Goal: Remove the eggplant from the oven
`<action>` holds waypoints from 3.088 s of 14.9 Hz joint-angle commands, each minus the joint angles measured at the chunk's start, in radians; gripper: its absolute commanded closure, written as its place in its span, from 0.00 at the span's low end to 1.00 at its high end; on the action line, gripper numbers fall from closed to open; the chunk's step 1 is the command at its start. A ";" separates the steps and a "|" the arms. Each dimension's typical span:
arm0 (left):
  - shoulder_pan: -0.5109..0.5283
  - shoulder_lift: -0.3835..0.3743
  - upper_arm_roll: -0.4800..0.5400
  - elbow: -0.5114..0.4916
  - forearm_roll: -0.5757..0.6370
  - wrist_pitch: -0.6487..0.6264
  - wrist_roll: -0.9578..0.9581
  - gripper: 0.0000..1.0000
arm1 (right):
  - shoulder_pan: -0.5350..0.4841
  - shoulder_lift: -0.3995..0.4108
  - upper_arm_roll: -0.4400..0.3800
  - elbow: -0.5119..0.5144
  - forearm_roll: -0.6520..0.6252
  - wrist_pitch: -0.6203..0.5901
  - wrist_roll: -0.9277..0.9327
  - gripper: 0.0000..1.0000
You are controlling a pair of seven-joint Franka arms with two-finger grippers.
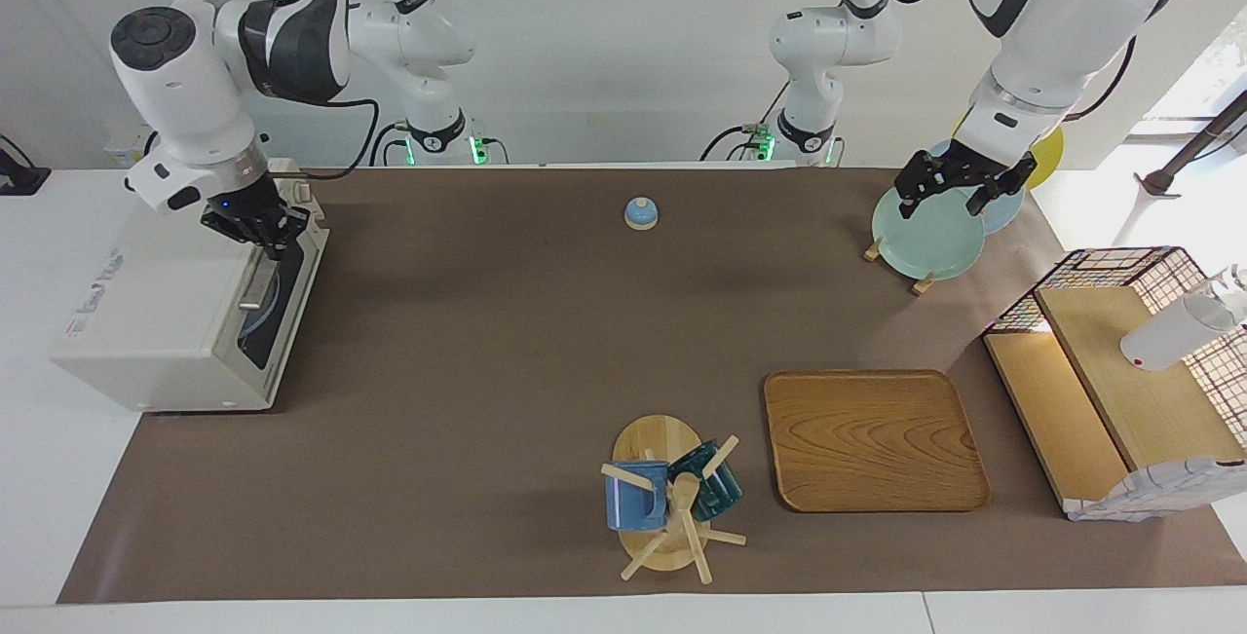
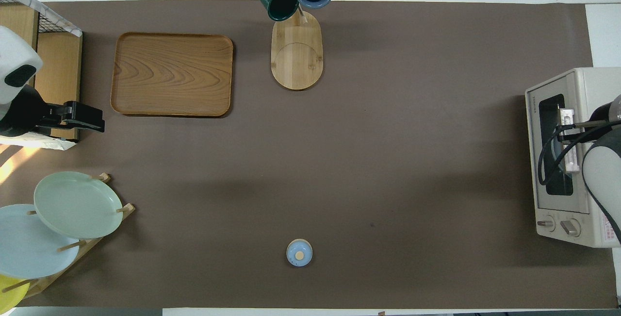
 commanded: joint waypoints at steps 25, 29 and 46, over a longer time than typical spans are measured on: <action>0.011 -0.018 -0.005 -0.018 -0.012 -0.002 0.011 0.00 | 0.101 0.101 0.015 -0.270 0.029 0.432 0.087 1.00; 0.011 -0.018 -0.005 -0.018 -0.012 -0.002 0.011 0.00 | 0.139 0.092 0.015 -0.309 0.029 0.457 0.145 1.00; 0.011 -0.018 -0.005 -0.018 -0.012 -0.001 0.011 0.00 | 0.142 0.107 0.021 -0.367 0.109 0.446 0.174 1.00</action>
